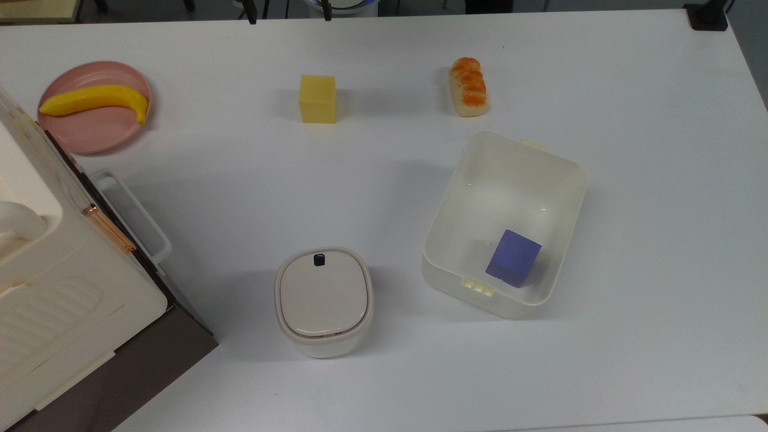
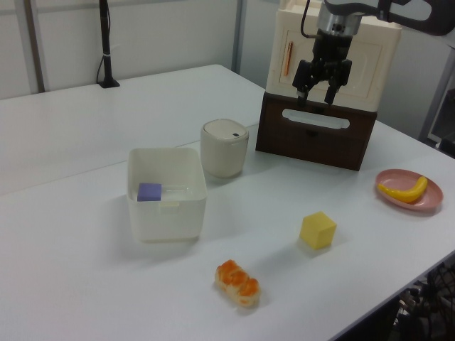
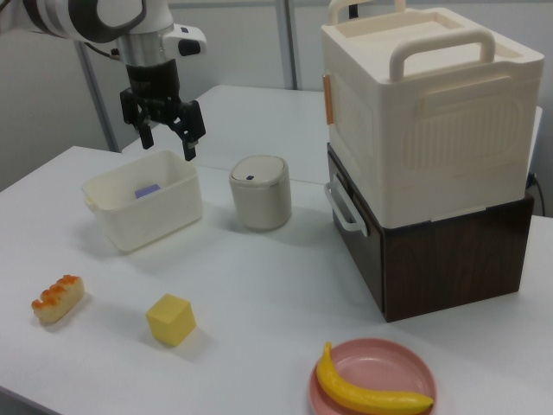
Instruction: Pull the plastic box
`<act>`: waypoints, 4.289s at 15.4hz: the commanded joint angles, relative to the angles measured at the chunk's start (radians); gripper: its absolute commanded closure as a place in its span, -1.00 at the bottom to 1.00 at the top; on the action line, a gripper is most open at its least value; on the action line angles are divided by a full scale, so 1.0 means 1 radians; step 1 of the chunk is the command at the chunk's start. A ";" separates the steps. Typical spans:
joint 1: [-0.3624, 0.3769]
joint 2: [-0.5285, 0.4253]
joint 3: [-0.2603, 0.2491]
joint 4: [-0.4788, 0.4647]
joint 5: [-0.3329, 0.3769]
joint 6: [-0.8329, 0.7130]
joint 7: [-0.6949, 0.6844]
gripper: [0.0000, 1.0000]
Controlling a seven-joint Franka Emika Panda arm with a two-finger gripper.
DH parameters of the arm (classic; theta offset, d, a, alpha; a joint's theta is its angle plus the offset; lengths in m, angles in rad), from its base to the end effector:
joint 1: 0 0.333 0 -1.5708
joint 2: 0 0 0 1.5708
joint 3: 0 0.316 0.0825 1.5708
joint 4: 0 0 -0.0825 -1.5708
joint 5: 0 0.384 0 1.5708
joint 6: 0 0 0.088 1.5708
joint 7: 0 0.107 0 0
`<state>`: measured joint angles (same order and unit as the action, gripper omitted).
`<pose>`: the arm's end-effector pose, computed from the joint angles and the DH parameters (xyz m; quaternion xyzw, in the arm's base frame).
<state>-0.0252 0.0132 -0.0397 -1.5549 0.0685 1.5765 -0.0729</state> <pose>0.5586 -0.0288 0.6254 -0.9994 -0.0039 -0.0065 0.0336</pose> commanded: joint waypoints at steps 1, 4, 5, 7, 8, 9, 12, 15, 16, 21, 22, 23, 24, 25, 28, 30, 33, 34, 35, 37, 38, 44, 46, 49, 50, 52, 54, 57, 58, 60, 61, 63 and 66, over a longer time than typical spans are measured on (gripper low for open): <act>0.002 -0.012 -0.005 0.007 0.034 -0.038 0.007 -1.00; 0.005 -0.012 0.000 0.007 0.033 -0.039 0.010 -1.00; 0.007 -0.012 0.001 0.007 0.033 -0.039 0.004 -1.00; 0.007 -0.009 0.001 0.007 0.034 -0.033 0.002 -1.00; 0.005 -0.006 0.001 0.007 0.034 -0.035 0.002 -1.00; 0.007 -0.004 0.003 0.007 0.036 -0.030 0.004 -1.00; 0.010 -0.006 0.012 -0.004 0.034 -0.024 -0.004 -1.00; 0.007 -0.010 0.038 -0.022 0.033 0.052 -0.027 -1.00; 0.007 -0.009 0.046 -0.022 0.033 0.071 -0.033 -1.00; 0.010 0.033 0.164 -0.019 0.016 0.146 -0.140 -1.00; 0.010 0.054 0.193 -0.016 0.004 0.158 -0.146 -1.00; 0.010 0.082 0.223 -0.010 -0.015 0.168 -0.146 -1.00; 0.011 0.103 0.251 -0.008 -0.036 0.183 -0.148 -1.00; 0.016 0.126 0.270 -0.008 -0.056 0.206 -0.148 -1.00; 0.076 0.184 0.277 0.005 -0.093 0.276 -0.175 -1.00; 0.108 0.212 0.277 0.022 -0.101 0.292 -0.238 -1.00; 0.136 0.255 0.277 0.079 -0.101 0.301 -0.310 -1.00; 0.139 0.270 0.277 0.093 -0.101 0.304 -0.323 -1.00; 0.148 0.287 0.276 0.110 -0.111 0.306 -0.341 -1.00; 0.153 0.313 0.277 0.124 -0.157 0.306 -0.425 -1.00; 0.153 0.318 0.277 0.122 -0.173 0.306 -0.473 -1.00; 0.177 0.379 0.277 0.124 -0.248 0.350 -0.562 -1.00; 0.179 0.396 0.277 0.124 -0.280 0.373 -0.565 -1.00; 0.200 0.433 0.277 0.124 -0.320 0.408 -0.562 -1.00; 0.202 0.442 0.277 0.124 -0.337 0.410 -0.564 -1.00; 0.208 0.467 0.277 0.124 -0.354 0.410 -0.568 -1.00; 0.212 0.476 0.277 0.122 -0.358 0.410 -0.591 -1.00; 0.208 0.476 0.276 0.118 -0.361 0.410 -0.607 -1.00; 0.208 0.476 0.274 0.116 -0.369 0.410 -0.605 -1.00; 0.205 0.475 0.270 0.113 -0.374 0.401 -0.607 -1.00; 0.203 0.473 0.270 0.107 -0.374 0.401 -0.607 -1.00; 0.196 0.470 0.268 0.089 -0.375 0.399 -0.605 -1.00; 0.188 0.459 0.264 0.050 -0.394 0.399 -0.604 -1.00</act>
<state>0.1691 0.4898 0.2326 -1.4601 -0.2987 1.9770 -0.6597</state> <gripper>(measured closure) 0.000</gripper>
